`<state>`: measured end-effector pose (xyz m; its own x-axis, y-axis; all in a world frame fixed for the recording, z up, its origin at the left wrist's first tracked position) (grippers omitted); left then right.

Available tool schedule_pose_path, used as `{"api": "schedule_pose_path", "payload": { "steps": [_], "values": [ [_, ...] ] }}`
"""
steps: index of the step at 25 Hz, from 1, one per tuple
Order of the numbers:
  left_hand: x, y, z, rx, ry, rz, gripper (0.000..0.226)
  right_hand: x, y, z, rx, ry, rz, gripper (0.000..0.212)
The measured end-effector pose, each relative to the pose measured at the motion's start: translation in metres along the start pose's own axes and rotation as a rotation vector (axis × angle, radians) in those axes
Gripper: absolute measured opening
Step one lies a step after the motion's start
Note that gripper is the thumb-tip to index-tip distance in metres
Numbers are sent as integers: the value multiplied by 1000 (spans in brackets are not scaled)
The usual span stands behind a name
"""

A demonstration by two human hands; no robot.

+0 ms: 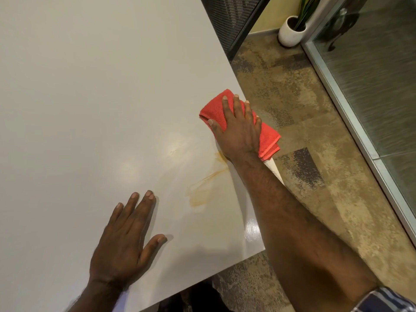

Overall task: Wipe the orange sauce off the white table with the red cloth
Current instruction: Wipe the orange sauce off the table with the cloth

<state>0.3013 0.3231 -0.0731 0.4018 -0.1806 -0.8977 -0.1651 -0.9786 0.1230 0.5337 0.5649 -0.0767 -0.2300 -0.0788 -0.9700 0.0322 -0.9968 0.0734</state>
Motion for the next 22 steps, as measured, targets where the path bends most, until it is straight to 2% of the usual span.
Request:
{"api": "schedule_pose_path", "payload": {
  "steps": [10,18,22],
  "values": [
    [0,-1,0,0,-21,13,70,10,52,20,-139,-1,38,65],
    [1,0,-2,-4,-52,21,72,16,106,28,-120,-2,40,66],
    [-1,1,-2,-4,-60,24,74,16,136,21,-17,9,-9,62]
  ]
}}
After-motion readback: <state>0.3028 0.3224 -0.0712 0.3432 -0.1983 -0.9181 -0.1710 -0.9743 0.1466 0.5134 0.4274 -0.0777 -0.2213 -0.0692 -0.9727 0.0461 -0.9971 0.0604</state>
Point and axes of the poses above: each hand's wrist, its own y-axis away from the middle knuckle, its own x-axis out of the palm, z = x × y, the point moved 3 cm from there along -y, towards the middle knuckle
